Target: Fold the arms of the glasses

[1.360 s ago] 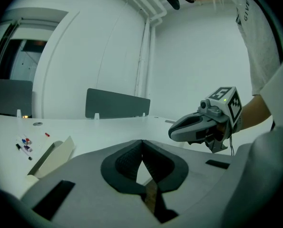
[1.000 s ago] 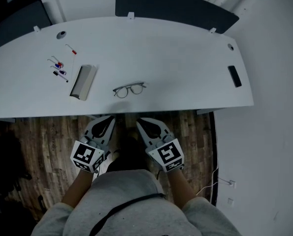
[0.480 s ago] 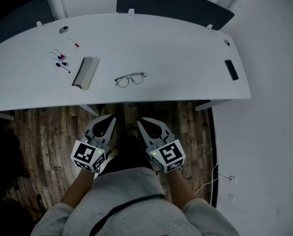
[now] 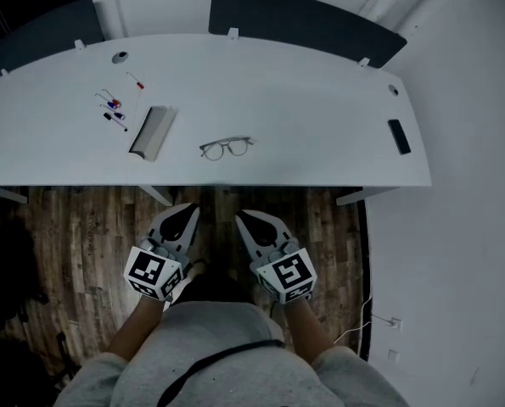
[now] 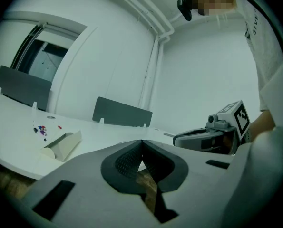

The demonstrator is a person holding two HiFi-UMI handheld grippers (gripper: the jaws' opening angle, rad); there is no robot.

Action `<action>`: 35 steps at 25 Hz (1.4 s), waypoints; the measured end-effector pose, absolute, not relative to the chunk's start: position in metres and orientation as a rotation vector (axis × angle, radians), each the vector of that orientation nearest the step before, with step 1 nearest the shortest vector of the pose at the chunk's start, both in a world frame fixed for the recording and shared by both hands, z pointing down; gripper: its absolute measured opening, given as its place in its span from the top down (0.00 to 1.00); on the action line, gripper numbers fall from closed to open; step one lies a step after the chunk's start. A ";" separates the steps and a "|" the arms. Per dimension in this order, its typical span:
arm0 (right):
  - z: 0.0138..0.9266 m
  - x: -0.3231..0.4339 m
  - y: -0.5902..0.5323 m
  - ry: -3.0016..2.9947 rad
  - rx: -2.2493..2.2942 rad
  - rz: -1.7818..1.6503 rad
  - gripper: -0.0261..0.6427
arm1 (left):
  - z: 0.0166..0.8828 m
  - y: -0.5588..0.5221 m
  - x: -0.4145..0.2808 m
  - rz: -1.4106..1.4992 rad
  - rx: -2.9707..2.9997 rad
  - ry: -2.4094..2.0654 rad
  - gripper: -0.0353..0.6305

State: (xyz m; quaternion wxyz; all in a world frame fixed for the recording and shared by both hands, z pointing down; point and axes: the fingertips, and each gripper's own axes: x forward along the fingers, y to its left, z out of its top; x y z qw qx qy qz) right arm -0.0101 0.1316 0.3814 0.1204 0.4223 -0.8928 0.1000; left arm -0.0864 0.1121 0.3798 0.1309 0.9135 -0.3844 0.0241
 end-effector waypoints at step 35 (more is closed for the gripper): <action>0.374 0.014 0.166 -2.674 1.196 0.247 0.93 | 0.371 0.147 -0.038 0.039 2.694 -1.158 0.92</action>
